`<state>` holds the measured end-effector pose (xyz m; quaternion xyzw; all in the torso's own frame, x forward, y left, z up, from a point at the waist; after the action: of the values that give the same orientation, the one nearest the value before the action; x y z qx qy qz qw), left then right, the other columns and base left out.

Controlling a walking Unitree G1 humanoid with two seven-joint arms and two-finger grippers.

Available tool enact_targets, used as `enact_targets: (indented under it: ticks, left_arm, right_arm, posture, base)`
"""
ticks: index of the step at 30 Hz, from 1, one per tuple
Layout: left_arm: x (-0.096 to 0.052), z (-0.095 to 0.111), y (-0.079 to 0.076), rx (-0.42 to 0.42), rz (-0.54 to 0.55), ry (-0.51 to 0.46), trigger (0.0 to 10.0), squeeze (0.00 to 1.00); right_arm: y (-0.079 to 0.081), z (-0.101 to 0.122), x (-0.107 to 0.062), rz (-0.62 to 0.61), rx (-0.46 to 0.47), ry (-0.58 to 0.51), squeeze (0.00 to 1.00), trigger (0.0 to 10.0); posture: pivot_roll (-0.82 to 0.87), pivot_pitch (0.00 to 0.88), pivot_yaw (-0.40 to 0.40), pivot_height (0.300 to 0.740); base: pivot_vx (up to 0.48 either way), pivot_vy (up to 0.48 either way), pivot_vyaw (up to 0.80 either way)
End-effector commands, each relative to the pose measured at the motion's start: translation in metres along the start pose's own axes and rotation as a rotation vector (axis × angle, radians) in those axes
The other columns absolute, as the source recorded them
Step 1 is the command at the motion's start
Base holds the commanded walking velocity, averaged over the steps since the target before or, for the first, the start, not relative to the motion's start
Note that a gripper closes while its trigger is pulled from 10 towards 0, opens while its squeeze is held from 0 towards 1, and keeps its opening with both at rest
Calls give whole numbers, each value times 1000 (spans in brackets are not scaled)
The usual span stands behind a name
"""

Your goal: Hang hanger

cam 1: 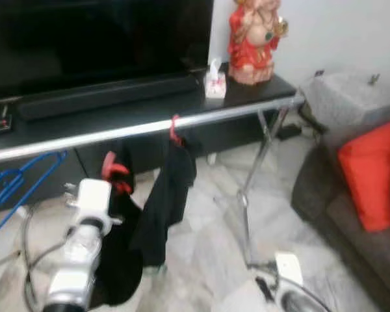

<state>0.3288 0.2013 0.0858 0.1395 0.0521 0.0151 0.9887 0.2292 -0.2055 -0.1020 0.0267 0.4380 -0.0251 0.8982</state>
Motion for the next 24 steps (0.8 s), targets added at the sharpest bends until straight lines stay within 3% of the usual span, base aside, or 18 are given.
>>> enact_targets:
  ticks: [1, 10, 18, 24]
  left_arm:
    - [-3, -2, 10, 8, 38, -6, 10000, 0]
    - [-4, -4, 13, 18, 73, 1, 10000, 0]
    - [-3, -3, 13, 23, 77, -1, 10000, 0]
    - [-2, -3, 12, 29, 75, 0, 10000, 0]
  right_arm:
    - [5, -2, 0, 12, 5, 7, 0, 10000]
    - [5, -1, 1, 20, -29, 7, 0, 10000]
    - [6, -1, 1, 27, -39, 7, 0, 10000]
    - [6, -2, 0, 33, -35, 10, 0, 10000]
  posture:
    - [-36, 40, -68, 740]
    - [-36, 40, -68, 740]
    - [-36, 38, -70, 740]
    - [-35, 31, -69, 740]
  base:
    - [0, 0, 0]
    - [0, 0, 0]
    - [0, -271, 645]
    - [0, -312, 0]
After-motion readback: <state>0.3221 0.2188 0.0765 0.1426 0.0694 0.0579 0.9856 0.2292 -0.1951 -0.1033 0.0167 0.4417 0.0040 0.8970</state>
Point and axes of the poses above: a point about 5 cm out from each wrist's last joint towards the gripper, its own x axis pointing out of the wrist towards the gripper, its own z axis along the axis of the wrist's last joint, y = z × x, the point moved 4 cm from there along x, pointing out of the wrist towards the gripper, and after that the axes turned 2 degrees about x, right-handed, at the moved point
